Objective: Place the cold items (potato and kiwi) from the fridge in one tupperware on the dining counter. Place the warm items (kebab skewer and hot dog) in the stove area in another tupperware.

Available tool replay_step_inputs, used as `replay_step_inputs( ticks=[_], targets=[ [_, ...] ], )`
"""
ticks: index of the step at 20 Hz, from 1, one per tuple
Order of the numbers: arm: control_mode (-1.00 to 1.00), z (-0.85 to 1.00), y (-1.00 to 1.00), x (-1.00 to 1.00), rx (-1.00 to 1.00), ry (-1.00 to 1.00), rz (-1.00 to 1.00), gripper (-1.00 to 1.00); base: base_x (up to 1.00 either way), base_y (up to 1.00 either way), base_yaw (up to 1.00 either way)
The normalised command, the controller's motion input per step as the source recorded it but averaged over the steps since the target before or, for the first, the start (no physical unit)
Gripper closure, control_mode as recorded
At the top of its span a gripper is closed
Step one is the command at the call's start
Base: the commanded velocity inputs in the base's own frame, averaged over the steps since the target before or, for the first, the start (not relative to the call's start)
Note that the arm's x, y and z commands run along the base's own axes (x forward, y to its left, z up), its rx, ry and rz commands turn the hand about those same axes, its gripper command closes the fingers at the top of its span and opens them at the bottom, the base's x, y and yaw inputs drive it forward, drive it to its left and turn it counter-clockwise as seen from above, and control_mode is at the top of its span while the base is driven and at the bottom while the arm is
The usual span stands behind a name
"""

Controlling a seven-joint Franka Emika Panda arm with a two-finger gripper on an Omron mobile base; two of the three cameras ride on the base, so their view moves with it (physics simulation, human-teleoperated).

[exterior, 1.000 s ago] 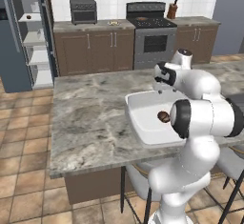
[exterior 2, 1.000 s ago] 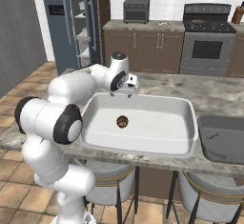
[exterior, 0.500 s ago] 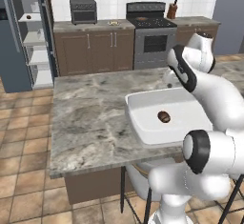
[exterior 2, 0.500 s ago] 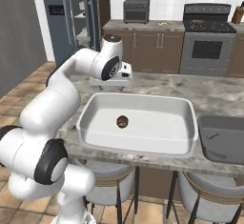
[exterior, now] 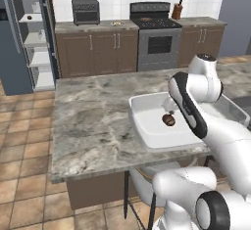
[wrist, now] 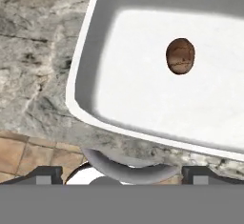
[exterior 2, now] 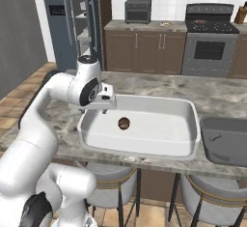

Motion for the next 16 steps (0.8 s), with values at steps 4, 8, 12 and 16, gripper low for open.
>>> replay_step_inputs(
  ticks=[4,8,12,16],
  targets=[
    [-1.0,-0.41,0.09,-0.81,-0.04,-0.03,-0.04,-1.0,0.0,0.0,0.0],
    [-1.0,-0.04,0.02,-0.15,0.0,-0.07,-0.05,-1.0,0.0,0.0,0.0],
    [-1.0,0.0,0.0,0.0,0.0,-0.06,-0.04,-1.0,0.0,0.0,0.0],
    [-1.0,0.0,0.0,0.0,0.0,-0.02,-0.01,-1.0,0.0,0.0,0.0]
  ],
)
